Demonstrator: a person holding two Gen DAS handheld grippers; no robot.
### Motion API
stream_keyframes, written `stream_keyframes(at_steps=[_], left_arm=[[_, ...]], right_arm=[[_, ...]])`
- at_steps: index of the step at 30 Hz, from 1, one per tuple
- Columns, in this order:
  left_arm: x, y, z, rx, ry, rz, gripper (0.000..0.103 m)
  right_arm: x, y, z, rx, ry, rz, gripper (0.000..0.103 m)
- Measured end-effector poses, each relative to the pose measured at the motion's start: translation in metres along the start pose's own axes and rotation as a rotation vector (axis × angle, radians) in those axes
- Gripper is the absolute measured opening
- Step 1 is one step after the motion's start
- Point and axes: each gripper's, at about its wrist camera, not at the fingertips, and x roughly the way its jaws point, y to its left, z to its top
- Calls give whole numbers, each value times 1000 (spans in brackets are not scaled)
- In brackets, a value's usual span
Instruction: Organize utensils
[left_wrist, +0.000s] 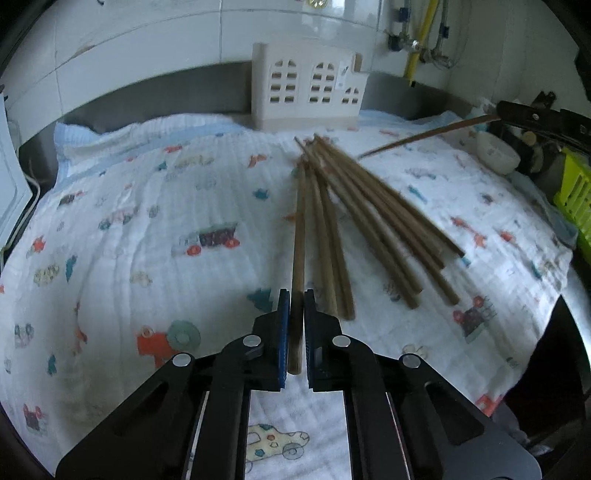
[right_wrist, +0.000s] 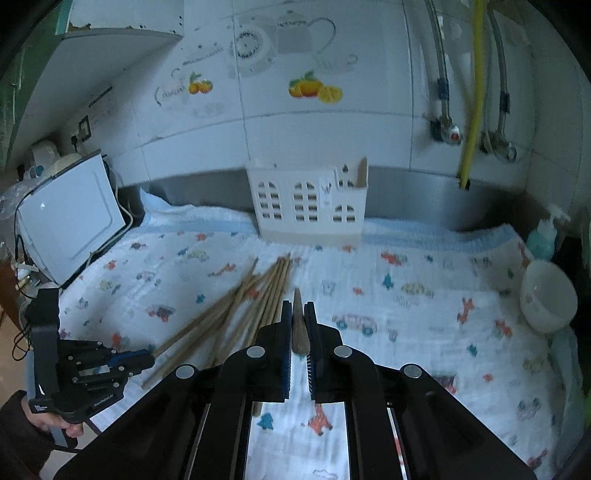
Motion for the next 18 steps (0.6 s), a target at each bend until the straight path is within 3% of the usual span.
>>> stream_keyframes(at_steps=[13, 17, 18], left_arm=[[-41, 4, 63, 12, -138, -58, 6], [-42, 4, 81, 34, -155, -46, 6], [-41, 5, 85, 33, -154, -53, 0]], right_arm=[[-13, -8, 59, -77, -10, 48, 7], [-12, -14, 76, -86, -5, 44, 7], [-12, -15, 79, -87, -4, 44, 7]])
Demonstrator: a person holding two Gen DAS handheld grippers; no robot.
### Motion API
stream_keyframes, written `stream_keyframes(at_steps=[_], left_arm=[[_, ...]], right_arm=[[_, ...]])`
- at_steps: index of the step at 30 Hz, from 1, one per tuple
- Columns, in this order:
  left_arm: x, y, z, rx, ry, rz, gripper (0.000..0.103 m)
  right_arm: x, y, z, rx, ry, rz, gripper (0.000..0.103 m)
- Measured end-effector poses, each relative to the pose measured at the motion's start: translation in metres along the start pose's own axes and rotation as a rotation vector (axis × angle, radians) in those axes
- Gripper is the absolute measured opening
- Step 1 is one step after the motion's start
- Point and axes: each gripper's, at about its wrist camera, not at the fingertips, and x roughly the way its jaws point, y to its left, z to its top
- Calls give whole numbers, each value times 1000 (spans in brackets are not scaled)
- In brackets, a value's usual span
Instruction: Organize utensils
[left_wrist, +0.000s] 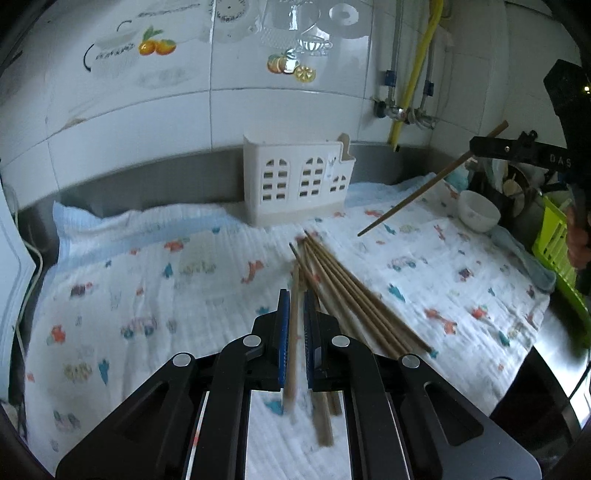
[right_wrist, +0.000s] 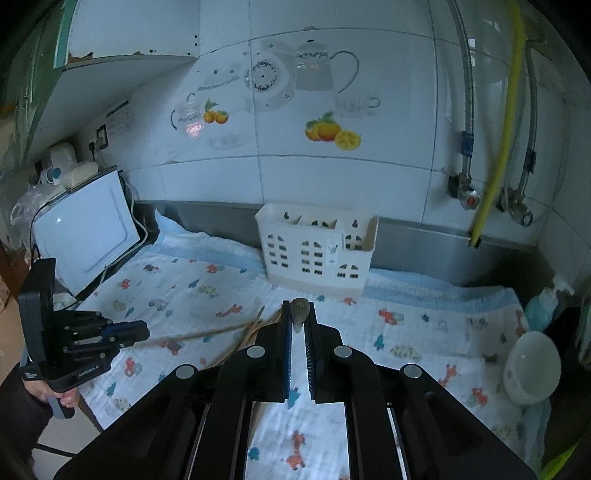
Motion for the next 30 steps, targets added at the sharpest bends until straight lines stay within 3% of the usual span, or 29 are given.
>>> stream_keyframes(at_steps=[7, 11, 18, 23, 30], left_arm=[[6, 7, 36, 10, -16, -9, 0], [9, 9, 33, 2, 15, -31, 1], [19, 11, -25, -31, 143, -41, 5], [33, 7, -64, -32, 225, -18, 18], [44, 12, -92, -33, 274, 43, 20]], right_arm=[[1, -12, 30, -11, -6, -20, 7], [1, -11, 30, -21, -12, -20, 7], [-3, -8, 22, -12, -28, 0, 7], [-4, -2, 19, -24, -25, 2, 7], [-4, 5, 14, -42, -18, 6, 7]])
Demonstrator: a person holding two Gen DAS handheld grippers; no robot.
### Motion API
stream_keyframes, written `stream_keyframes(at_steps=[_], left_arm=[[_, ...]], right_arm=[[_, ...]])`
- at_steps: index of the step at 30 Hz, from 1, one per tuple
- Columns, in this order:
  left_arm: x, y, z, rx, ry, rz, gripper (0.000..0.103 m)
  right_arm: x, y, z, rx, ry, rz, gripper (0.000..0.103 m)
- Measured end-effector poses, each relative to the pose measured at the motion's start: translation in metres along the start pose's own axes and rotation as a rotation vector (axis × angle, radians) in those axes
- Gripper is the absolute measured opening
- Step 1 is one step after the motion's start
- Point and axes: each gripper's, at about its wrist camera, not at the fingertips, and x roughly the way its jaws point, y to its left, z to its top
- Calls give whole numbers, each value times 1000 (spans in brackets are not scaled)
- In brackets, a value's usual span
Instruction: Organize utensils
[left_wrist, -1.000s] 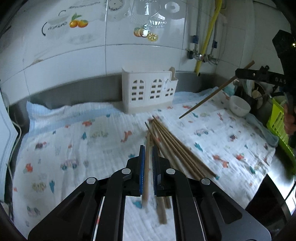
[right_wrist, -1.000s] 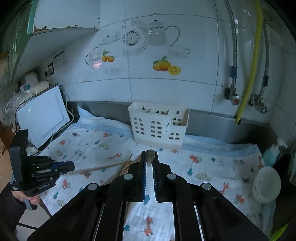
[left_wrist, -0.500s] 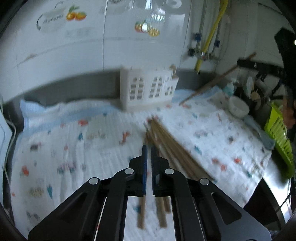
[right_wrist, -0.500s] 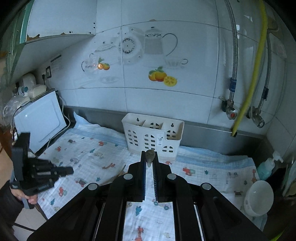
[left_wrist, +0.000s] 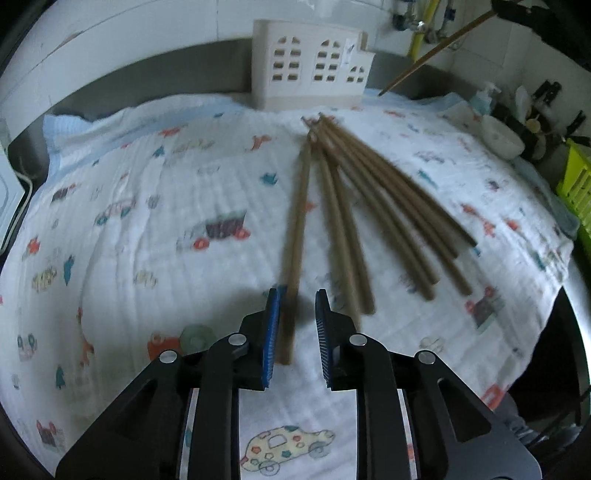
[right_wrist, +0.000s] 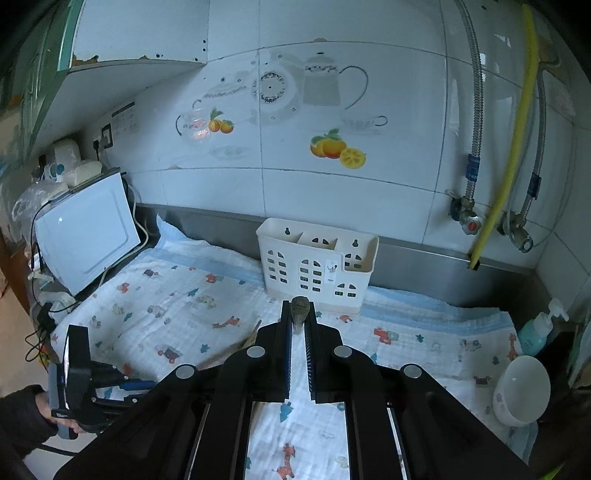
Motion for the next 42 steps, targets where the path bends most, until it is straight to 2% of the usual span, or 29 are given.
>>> stream_keyframes(at_steps=[5, 9, 12, 16, 20, 21, 25, 30, 33, 36, 42], left_arm=[[1, -2, -1, 24, -10, 13, 19], [2, -6, 4, 33, -16, 42, 7], [-5, -4, 10, 5, -41, 17, 6], [-22, -2, 24, -27, -105, -29, 6], [-49, -2, 43, -43, -214, -63, 4], [-53, -2, 47, -46, -232, -68, 1], [-64, -2, 67, -41, -285, -87, 1], [-59, 1, 67, -37, -239, -86, 1], [-47, 1, 54, -33, -180, -77, 6], [-30, -2, 37, -26, -115, -66, 16], [-5, -9, 17, -14, -42, -44, 17]], right_arm=[[1, 1, 0, -1, 2, 2, 7], [1, 1, 0, -2, 0, 2, 7], [-1, 2, 2, -7, -3, -2, 7], [-4, 1, 6, -5, -14, -8, 7], [-7, 1, 11, -5, -26, -8, 7], [-7, 1, 12, -5, -28, -9, 7], [-7, 0, 16, -6, -32, -12, 7], [-9, 0, 15, -12, -34, -12, 7], [-9, 0, 13, -7, -33, -10, 7], [-6, 1, 12, -5, -27, -5, 7], [-3, 5, 10, -12, -17, 3, 7]])
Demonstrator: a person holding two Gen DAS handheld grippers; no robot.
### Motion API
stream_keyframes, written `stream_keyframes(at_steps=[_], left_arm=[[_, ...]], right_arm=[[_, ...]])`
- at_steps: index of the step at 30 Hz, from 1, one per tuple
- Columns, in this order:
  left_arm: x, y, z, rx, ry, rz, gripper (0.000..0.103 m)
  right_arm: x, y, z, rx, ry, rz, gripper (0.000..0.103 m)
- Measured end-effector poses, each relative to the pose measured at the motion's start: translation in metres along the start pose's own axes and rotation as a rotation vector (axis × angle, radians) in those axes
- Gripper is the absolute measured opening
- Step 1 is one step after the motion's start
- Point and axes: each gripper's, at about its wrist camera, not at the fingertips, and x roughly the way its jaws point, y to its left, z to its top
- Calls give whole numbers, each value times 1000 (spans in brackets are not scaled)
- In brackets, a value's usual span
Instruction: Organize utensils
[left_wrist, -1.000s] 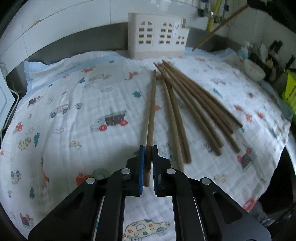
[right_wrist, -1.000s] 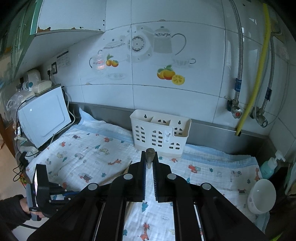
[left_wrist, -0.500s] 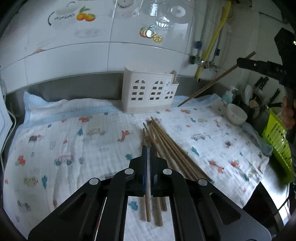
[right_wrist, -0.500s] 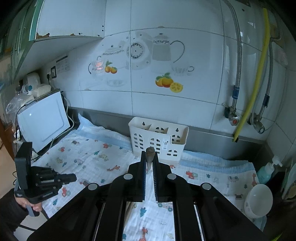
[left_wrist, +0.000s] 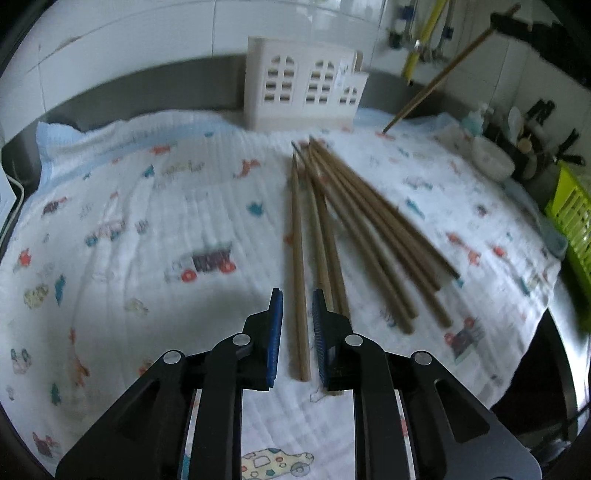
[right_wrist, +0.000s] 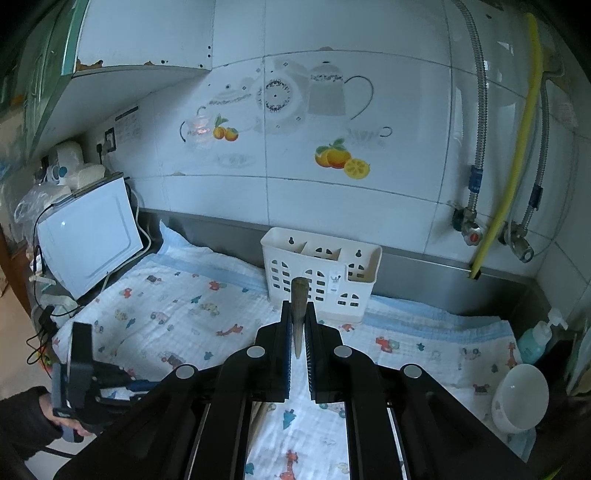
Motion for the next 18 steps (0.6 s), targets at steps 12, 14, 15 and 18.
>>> stream_keyframes(at_steps=[12, 14, 15, 18], left_arm=[[17, -18, -6, 70, 59, 118, 14], [17, -18, -4, 49, 67, 120, 14], [18, -18, -4, 51, 67, 126, 14], [17, -19, -5, 46, 66, 136, 13]], right_arm=[[1, -1, -1, -4, 3, 0, 7], [0, 1, -1, -7, 0, 3, 7], [0, 1, -1, -8, -2, 6, 7], [1, 3, -1, -9, -3, 13, 7]])
